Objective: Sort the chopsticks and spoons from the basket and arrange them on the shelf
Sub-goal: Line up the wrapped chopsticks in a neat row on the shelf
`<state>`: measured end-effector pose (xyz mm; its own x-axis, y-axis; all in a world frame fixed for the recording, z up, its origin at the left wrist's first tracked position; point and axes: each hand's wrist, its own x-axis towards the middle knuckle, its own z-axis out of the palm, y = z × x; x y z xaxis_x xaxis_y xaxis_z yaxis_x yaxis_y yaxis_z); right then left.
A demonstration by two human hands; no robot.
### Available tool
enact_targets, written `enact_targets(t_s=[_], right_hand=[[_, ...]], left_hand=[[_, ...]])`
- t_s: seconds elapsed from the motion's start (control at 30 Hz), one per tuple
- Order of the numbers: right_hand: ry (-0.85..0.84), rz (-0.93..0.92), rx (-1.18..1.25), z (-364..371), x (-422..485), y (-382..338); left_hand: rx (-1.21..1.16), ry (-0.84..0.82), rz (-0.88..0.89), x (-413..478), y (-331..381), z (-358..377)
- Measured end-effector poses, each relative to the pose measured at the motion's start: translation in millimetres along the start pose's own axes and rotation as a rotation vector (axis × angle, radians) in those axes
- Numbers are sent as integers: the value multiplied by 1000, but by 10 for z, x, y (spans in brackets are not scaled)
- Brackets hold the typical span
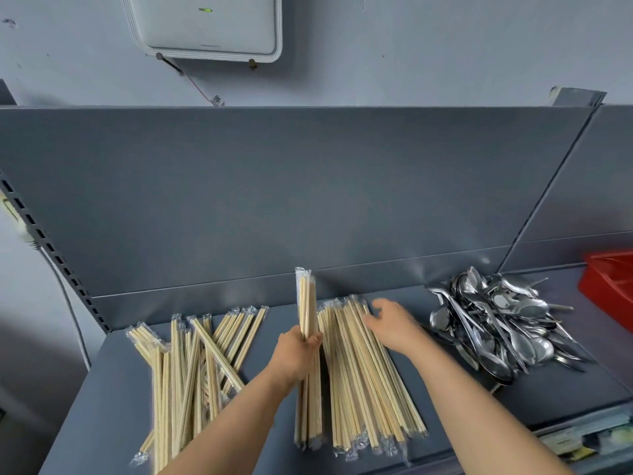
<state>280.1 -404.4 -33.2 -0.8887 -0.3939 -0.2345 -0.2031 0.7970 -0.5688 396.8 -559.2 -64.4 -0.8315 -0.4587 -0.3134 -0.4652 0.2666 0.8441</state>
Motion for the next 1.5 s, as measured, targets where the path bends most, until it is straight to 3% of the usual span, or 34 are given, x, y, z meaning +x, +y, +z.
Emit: enact_targets(t_s=[0.13, 0.37, 0.6, 0.7, 0.77, 1.17, 1.3, 1.4, 1.5], right_hand=[[-81, 117, -174, 138, -40, 348], [-155, -23, 13, 267, -56, 387], [-206, -108, 10, 311, -38, 413], [-212, -160, -9, 383, -30, 355], [-212, -192, -34, 398, -26, 340], [-66, -279, -250, 459, -60, 155], [38, -382, -223, 579, -136, -182], [-63, -402, -117, 774, -204, -525], [-216, -356, -35, 1041, -298, -826]], left_hand=[[262, 82, -91, 54, -103, 118], [318, 242, -93, -3, -95, 225], [385, 395, -58, -78, -110, 163], [524, 423, -99, -140, -119, 163], [493, 407, -115, -139, -139, 172], [519, 344, -41, -189, -239, -2], [481, 474, -7, -270, -339, -388], [619, 635, -105, -327, -558, -784], [641, 649, -325, -388, -802, -1115]])
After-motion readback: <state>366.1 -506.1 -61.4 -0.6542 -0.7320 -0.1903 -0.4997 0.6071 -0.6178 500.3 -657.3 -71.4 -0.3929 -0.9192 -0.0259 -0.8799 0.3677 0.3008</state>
